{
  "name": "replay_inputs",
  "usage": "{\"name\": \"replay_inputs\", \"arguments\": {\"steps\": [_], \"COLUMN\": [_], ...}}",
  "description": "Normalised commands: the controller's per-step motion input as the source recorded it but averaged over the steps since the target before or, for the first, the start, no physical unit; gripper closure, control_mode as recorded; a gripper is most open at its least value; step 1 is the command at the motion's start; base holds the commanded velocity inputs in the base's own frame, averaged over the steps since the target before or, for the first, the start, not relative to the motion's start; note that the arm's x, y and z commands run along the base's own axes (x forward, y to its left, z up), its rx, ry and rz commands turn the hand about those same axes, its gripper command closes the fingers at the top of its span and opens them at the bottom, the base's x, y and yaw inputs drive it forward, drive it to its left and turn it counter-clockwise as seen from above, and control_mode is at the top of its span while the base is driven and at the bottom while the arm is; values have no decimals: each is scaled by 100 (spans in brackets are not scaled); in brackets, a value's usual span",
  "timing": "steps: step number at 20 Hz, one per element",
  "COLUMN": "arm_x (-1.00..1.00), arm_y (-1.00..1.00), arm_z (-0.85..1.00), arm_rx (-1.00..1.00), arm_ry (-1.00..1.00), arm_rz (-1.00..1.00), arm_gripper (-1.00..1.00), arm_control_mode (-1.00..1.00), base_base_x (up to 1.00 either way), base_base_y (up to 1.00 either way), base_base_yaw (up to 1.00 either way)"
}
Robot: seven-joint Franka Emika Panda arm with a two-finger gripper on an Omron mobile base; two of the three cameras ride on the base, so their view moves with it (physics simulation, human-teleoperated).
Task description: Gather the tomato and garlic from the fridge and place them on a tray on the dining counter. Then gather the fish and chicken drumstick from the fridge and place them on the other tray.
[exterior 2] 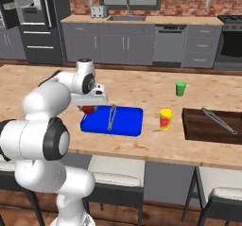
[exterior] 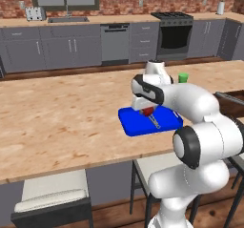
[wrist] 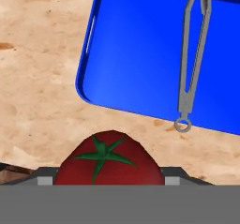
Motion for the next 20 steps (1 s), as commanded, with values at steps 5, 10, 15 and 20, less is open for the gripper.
{"name": "replay_inputs", "arguments": {"steps": [5,10,15,20], "arm_x": [44,40,41,32], "arm_y": [0,0,0,0], "arm_z": [-35,-47,-54,-38], "arm_rx": [0,0,0,0], "arm_ry": [-4,0,0,0], "arm_rz": [0,0,0,0], "arm_gripper": [100,100,100,100], "arm_control_mode": [-100,-100,-100,-100], "base_base_x": [0,0,0,0], "base_base_y": [0,0,0,0], "base_base_yaw": [0,0,0,0]}}
